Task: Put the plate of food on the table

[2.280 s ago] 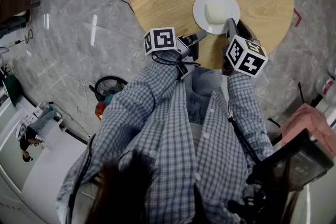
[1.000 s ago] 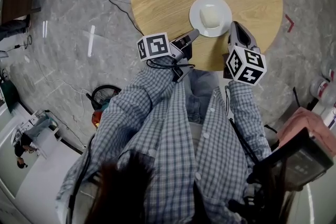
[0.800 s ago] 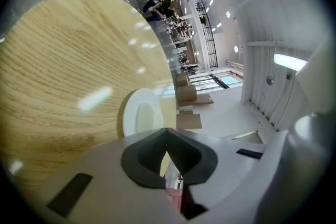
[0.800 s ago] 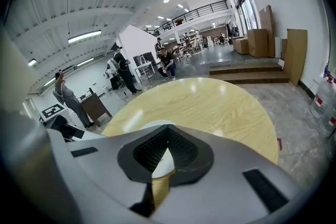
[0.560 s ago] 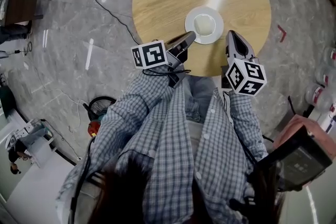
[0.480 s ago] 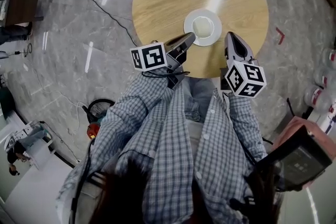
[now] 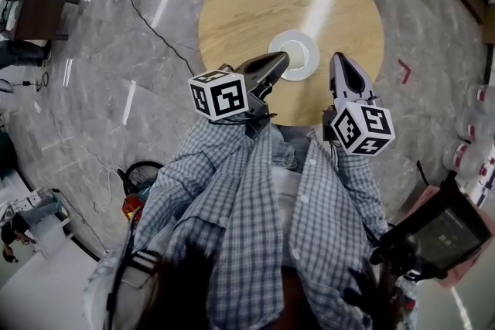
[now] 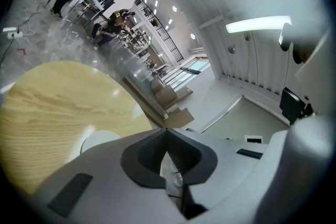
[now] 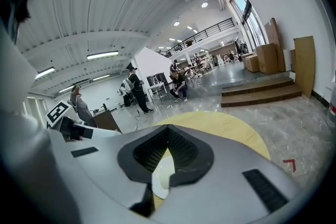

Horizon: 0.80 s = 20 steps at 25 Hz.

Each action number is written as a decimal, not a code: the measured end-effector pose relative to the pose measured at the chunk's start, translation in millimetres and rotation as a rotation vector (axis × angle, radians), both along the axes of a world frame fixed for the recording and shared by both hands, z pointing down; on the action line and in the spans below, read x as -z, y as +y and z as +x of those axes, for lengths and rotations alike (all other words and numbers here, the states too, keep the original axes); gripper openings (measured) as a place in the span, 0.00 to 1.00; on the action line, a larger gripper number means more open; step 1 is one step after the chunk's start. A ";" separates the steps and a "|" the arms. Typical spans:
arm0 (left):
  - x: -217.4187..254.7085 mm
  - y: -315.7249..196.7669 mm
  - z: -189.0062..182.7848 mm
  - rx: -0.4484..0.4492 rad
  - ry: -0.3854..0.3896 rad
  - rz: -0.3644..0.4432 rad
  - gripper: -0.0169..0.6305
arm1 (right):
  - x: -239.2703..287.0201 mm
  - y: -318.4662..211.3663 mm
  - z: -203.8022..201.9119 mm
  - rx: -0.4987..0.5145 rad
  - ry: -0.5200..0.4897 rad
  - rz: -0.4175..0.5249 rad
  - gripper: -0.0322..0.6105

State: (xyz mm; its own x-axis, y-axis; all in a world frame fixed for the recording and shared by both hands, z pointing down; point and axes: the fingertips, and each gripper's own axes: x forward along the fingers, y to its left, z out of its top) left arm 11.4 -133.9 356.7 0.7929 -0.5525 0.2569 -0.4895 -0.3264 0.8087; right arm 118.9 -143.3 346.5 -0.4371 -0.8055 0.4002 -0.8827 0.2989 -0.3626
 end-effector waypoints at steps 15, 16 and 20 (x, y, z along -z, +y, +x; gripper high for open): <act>75.9 3.4 16.5 -0.104 -0.079 0.306 0.04 | 76.4 1.4 -16.1 0.040 -0.084 0.168 0.06; 77.4 3.3 16.2 -0.103 -0.074 0.308 0.04 | 80.1 1.2 -16.8 0.041 -0.093 0.174 0.06; 78.1 3.6 14.3 -0.099 -0.065 0.304 0.04 | 78.4 0.1 -17.3 0.044 -0.091 0.171 0.06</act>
State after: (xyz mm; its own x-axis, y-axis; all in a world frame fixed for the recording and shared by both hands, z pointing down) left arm 25.7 -130.4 278.6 0.8340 -0.5326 0.1441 -0.4908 -0.5969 0.6346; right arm 101.6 -143.3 268.0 -0.5014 -0.8378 0.2162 -0.8334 0.4006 -0.3807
